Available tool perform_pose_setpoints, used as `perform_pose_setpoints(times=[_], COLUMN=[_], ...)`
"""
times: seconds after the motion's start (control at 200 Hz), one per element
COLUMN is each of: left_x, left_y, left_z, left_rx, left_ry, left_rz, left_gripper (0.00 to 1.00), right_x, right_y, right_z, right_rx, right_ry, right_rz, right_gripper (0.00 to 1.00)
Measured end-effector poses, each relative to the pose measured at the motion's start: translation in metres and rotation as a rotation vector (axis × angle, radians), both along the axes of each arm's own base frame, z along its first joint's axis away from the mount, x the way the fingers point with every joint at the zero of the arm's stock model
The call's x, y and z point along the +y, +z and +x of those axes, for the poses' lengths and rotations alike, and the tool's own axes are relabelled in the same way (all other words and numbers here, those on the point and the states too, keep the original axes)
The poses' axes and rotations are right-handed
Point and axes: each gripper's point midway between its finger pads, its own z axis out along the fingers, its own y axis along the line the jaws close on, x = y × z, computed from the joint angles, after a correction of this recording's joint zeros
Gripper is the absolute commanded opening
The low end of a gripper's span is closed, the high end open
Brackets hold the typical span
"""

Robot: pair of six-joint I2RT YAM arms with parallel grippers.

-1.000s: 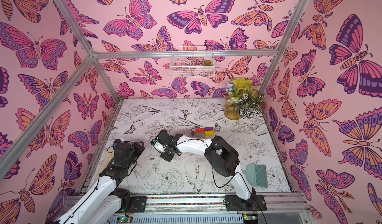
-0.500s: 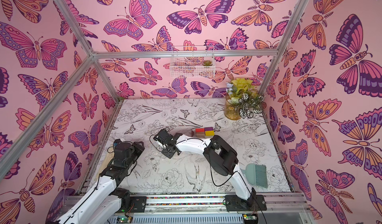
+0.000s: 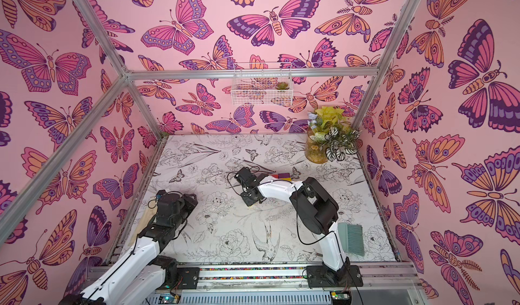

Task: Assemble a piece of candy with building blocks
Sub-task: Adjust the building block at the center of the board, then pick up the building block from the center of the board.

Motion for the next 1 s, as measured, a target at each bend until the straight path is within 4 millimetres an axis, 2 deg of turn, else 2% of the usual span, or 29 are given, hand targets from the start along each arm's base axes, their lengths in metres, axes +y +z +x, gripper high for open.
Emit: perform_pose_setpoints(times=[0.2, 0.27, 0.446, 0.541, 0.641, 0.806, 1.001], left_x=[-0.001, -0.001, -0.001, -0.001, -0.001, -0.002, -0.002], left_y=[-0.003, -0.003, -0.003, -0.005, -0.007, -0.007, -0.009], left_z=[0.001, 0.002, 0.003, 0.003, 0.003, 0.003, 0.003], left_rx=[0.009, 0.006, 0.005, 0.013, 0.021, 0.02, 0.025], left_ry=[-0.004, -0.004, -0.004, -0.004, -0.004, -0.006, -0.008], left_rz=[-0.001, -0.002, -0.002, 0.0, 0.001, -0.001, -0.002], left_gripper=[0.55, 0.55, 0.55, 0.55, 0.55, 0.55, 0.55], right_x=[0.0, 0.0, 0.002, 0.005, 0.005, 0.003, 0.014], right_y=[0.009, 0.019, 0.06, 0.071, 0.07, 0.056, 0.043], right_z=[-0.002, -0.001, 0.004, 0.005, 0.001, -0.014, -0.035], right_rx=[-0.013, -0.036, -0.108, -0.119, -0.105, -0.064, -0.034], right_ry=[-0.026, -0.035, -0.047, -0.047, -0.051, -0.039, -0.004], right_rz=[0.042, 0.062, 0.129, 0.145, 0.137, 0.08, 0.029], right_gripper=[0.24, 0.29, 0.44, 0.52, 0.55, 0.56, 0.56])
